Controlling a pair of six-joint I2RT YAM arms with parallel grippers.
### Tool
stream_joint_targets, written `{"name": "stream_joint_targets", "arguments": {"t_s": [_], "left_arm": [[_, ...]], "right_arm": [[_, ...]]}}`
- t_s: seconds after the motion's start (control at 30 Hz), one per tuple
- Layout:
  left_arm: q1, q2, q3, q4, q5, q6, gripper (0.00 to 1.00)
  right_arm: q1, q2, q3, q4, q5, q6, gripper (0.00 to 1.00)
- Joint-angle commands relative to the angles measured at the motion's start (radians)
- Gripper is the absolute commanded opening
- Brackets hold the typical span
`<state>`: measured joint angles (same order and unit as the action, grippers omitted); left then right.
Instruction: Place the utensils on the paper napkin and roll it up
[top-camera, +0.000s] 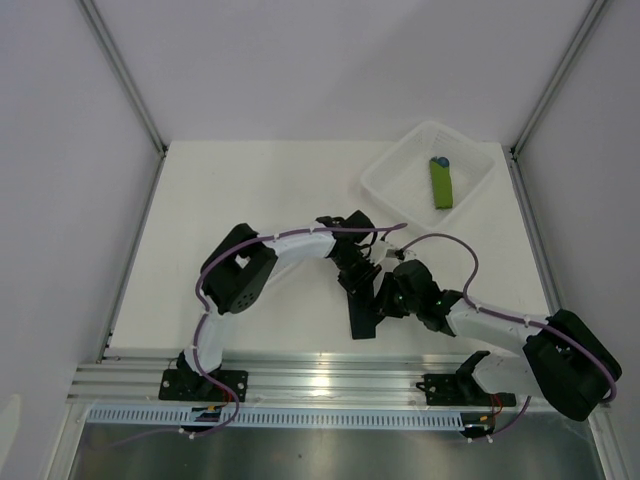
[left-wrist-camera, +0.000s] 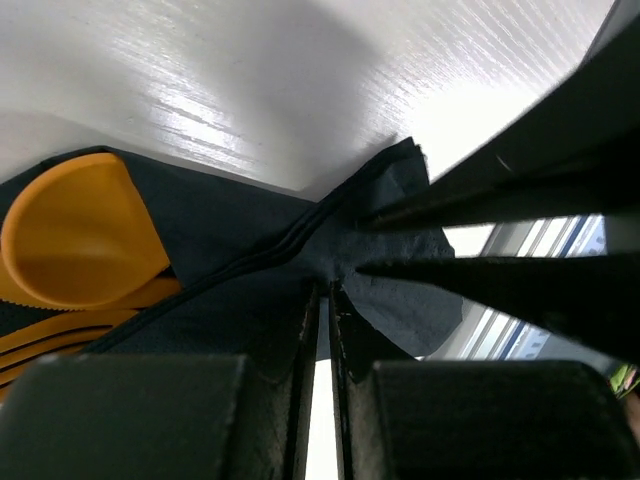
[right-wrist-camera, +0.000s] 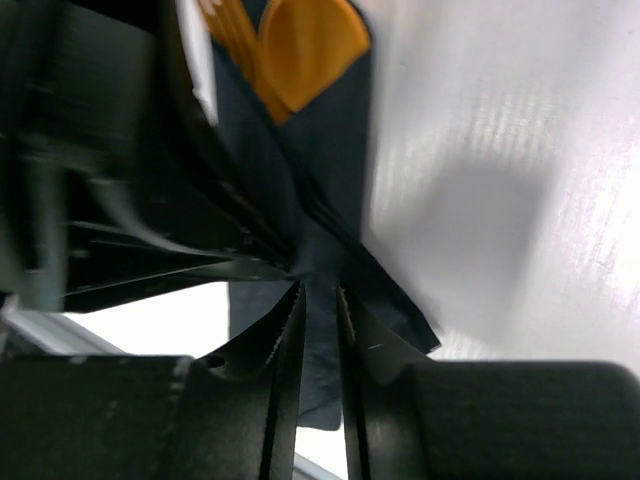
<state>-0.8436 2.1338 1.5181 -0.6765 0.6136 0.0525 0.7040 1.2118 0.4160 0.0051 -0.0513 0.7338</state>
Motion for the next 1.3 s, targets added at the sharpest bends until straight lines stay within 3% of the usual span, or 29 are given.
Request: {"name": "stream_joint_targets", "arguments": {"t_s": [0.0,0.33,0.67,0.77,1.07,1.27], "left_arm": [[-0.009,0.025,0.013,0.006,-0.043,0.060,0.13],[-0.009,0.035,0.004,0.015,-0.038,0.058,0.13],[-0.008,0.032,-0.019,0.028,-0.035,0.053,0.13],[-0.009,0.038,-0.021,0.037,-0.031,0.049,0.14],[-0.003,0.029,-0.044,0.054,-0.038,0.052,0.15],[0.012,-0.018,-0.035,0.014,-0.052,0.086,0.27]], "right_arm": [[0.009,0.028,-0.016,0.009,0.051,0.022,0.23],[0.017,0.021,-0.040,-0.034,0.107,0.018,0.32],[-0.003,0.051,-0.207,0.195,0.025,0.088,0.33],[-0.018,0.072,-0.253,0.297,-0.030,0.096,0.28],[-0.072,0.037,-0.307,0.372,-0.091,0.118,0.07],[-0.077,-0.070,-0.292,0.320,-0.081,0.087,0.00]]}}
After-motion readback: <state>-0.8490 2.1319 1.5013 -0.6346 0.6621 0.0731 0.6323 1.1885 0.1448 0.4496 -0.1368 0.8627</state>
